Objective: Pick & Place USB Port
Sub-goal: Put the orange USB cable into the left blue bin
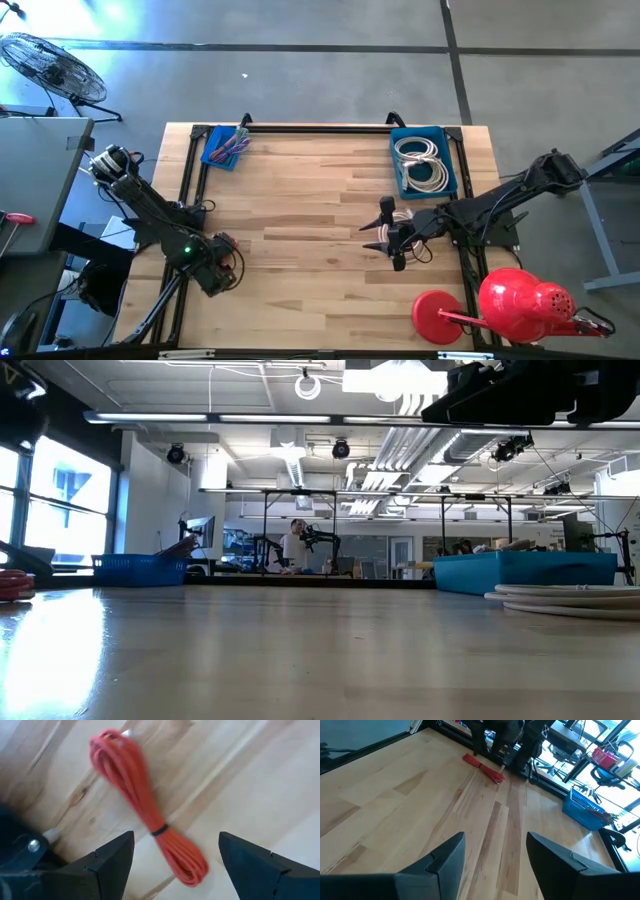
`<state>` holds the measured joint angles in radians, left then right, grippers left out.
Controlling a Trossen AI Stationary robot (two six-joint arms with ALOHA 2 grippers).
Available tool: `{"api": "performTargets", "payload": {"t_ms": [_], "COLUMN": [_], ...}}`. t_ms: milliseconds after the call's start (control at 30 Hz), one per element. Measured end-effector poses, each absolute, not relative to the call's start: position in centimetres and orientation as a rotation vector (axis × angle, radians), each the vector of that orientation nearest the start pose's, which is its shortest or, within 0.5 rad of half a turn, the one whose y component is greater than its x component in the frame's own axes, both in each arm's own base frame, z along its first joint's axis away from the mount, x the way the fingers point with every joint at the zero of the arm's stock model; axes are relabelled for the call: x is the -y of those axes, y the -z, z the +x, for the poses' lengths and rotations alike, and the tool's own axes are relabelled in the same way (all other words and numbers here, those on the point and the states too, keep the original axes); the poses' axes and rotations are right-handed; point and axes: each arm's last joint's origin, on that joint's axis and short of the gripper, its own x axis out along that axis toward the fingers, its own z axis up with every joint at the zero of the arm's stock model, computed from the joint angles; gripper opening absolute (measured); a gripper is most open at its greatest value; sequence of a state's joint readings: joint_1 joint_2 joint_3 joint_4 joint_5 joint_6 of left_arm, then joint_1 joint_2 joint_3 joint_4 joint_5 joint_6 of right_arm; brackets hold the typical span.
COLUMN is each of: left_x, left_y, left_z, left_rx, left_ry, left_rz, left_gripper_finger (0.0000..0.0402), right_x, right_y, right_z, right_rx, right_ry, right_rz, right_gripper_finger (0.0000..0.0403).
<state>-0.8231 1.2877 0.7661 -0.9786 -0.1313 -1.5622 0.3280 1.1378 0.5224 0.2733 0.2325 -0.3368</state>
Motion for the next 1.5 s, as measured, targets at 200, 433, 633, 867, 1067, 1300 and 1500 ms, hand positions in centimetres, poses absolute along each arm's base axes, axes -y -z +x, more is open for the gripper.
{"api": "performTargets", "payload": {"t_ms": [200, 433, 633, 867, 1067, 1300, 1500], "left_x": [12.1, 10.6, 10.3, 10.1, 10.1, 10.1, 10.1], "left_y": [-17.2, -15.1, -13.5, -13.4, -13.3, -13.3, -13.4], "left_z": [13.8, 13.6, 13.4, 13.3, 13.4, 13.5, 13.5], "left_rx": [-1.423, -1.490, -1.452, -1.445, -1.427, -1.412, -1.410], "left_ry": [-0.699, -0.749, -0.704, -0.714, -0.671, -0.640, -0.632], "left_rz": [-0.703, -0.779, -0.813, -0.771, -0.728, -0.681, -0.668], "left_gripper_finger": [0.0284, 0.0284, 0.0284, 0.0276, 0.0201, 0.0069, 0.0024], "right_x": [-6.9, -6.9, -6.9, -6.9, -6.9, -6.9, -6.9], "right_y": [-21.8, -21.8, -21.7, -21.7, -21.7, -21.6, -21.6], "right_z": [22.4, 22.4, 22.4, 22.3, 22.3, 22.3, 22.3], "right_rx": [-0.314, -0.320, -0.323, -0.329, -0.330, -0.334, -0.334], "right_ry": [-0.147, -0.148, -0.148, -0.149, -0.149, -0.149, -0.149], "right_rz": [-0.411, -0.409, -0.409, -0.409, -0.407, -0.409, -0.409], "right_gripper_finger": [0.0204, 0.0204, 0.0204, 0.0204, 0.0204, 0.0204, 0.0204]}}
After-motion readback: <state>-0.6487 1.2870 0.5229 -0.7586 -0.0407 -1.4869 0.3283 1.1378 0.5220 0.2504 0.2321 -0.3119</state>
